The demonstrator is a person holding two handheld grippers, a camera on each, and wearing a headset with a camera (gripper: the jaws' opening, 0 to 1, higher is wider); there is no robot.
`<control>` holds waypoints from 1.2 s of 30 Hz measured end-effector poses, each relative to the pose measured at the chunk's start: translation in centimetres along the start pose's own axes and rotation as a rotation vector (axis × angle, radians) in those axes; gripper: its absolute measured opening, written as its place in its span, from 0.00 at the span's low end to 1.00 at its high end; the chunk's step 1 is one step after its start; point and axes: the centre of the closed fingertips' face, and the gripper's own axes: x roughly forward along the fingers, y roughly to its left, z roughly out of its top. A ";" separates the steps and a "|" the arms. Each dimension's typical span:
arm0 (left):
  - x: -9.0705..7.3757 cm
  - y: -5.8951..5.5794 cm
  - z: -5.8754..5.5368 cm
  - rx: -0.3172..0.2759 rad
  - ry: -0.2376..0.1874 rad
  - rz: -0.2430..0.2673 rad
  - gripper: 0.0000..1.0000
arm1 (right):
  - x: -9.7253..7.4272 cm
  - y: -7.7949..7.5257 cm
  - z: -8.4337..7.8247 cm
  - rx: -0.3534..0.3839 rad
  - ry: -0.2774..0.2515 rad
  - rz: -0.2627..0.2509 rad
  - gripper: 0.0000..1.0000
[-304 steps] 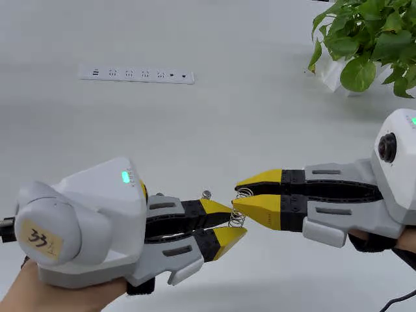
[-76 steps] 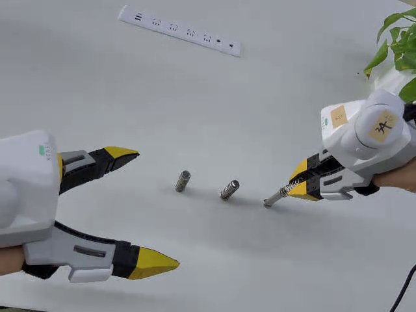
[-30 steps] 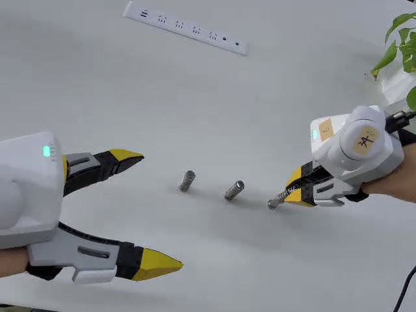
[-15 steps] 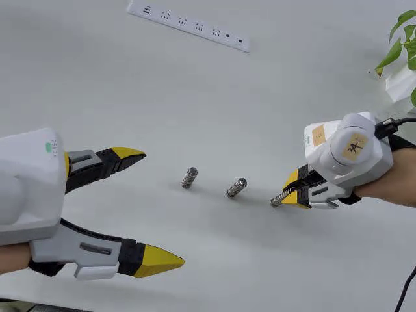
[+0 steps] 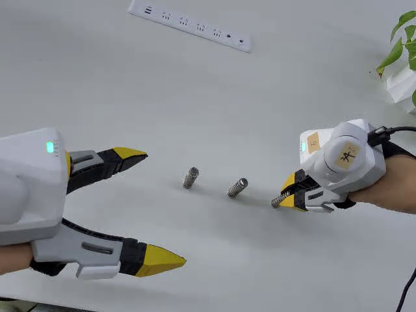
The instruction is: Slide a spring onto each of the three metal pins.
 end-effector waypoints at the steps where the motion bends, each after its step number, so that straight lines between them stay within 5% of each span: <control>1: 0.0 0.0 0.0 0.000 -0.001 0.000 0.93 | 0.0 0.0 0.0 0.000 0.000 0.000 0.08; 23: -0.4 -0.3 0.4 0.022 0.009 0.000 0.93 | -0.7 -0.2 0.2 0.032 -0.029 -0.020 0.16; 32: -0.7 -0.5 0.5 0.058 0.035 0.002 0.95 | -3.3 -0.1 0.2 0.116 -0.117 -0.063 0.23; 36: -1.0 -0.4 0.6 0.075 0.043 0.010 0.97 | -4.9 0.3 0.7 0.192 -0.209 -0.087 0.26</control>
